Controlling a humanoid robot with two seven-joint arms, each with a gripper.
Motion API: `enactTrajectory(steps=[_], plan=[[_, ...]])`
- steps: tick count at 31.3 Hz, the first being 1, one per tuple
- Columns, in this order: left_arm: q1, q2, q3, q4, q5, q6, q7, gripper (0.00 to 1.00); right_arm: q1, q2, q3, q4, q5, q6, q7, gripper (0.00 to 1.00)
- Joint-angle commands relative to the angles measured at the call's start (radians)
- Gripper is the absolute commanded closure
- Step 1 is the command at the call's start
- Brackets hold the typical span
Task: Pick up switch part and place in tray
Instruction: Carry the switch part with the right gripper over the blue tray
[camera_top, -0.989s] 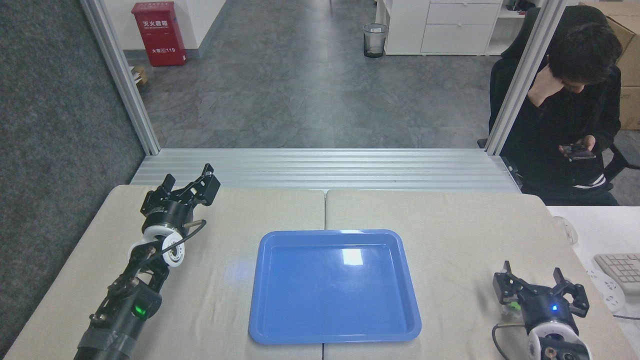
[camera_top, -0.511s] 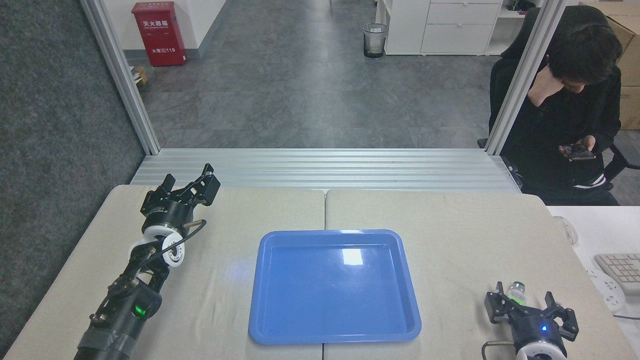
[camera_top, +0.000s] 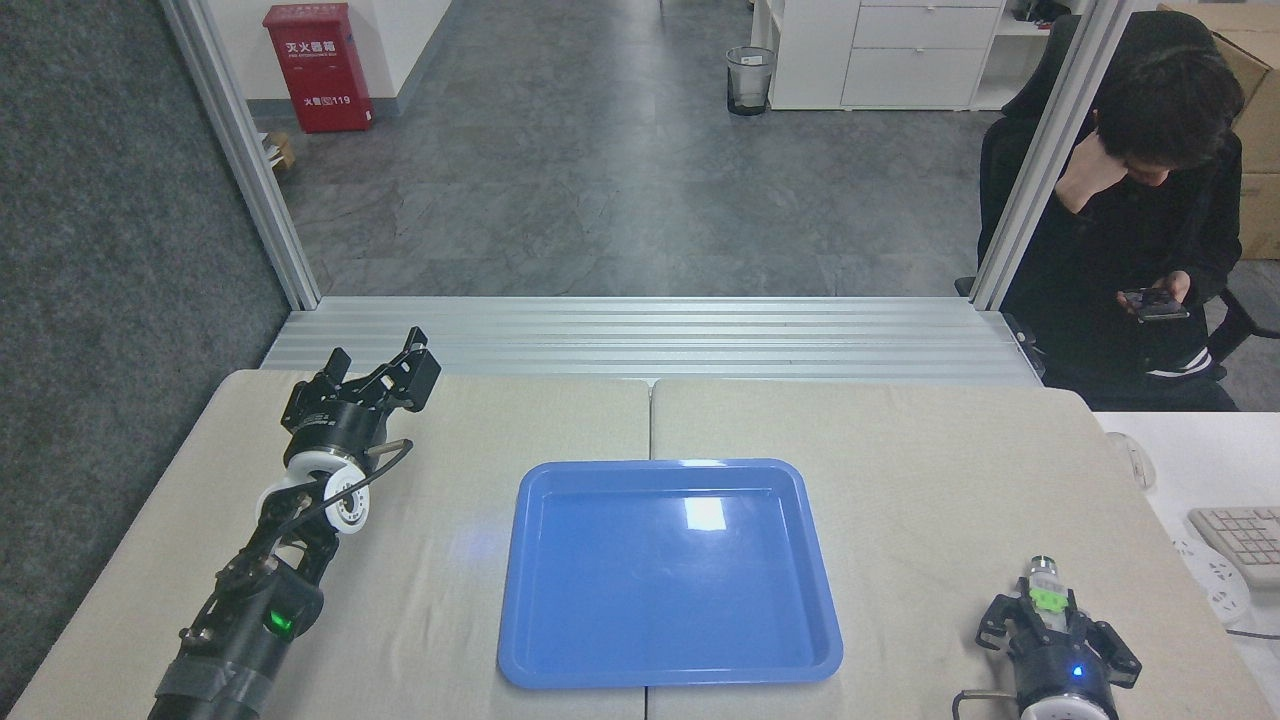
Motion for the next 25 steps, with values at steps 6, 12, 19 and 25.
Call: enactTrajectory(steps=[6,12,19,25], plan=[[0.000,0.000,0.000,0.000,0.000,0.000,0.001,0.00,-0.200,0.027,0.169,-0.236,0.013,0.087,0.006,1.00],[0.000,0.000,0.000,0.000,0.000,0.000,0.001,0.00,-0.311,0.065,0.502,-0.368,0.022,0.086,0.107,1.00],[0.000,0.000,0.000,0.000,0.000,-0.001,0.001,0.00,-0.222,0.151,0.594,-0.381,0.044,-0.050,0.195,1.00],[0.000,0.000,0.000,0.000,0.000,0.000,0.001,0.00,-0.118,0.121,0.577,-0.353,0.053,-0.230,0.203,1.00]])
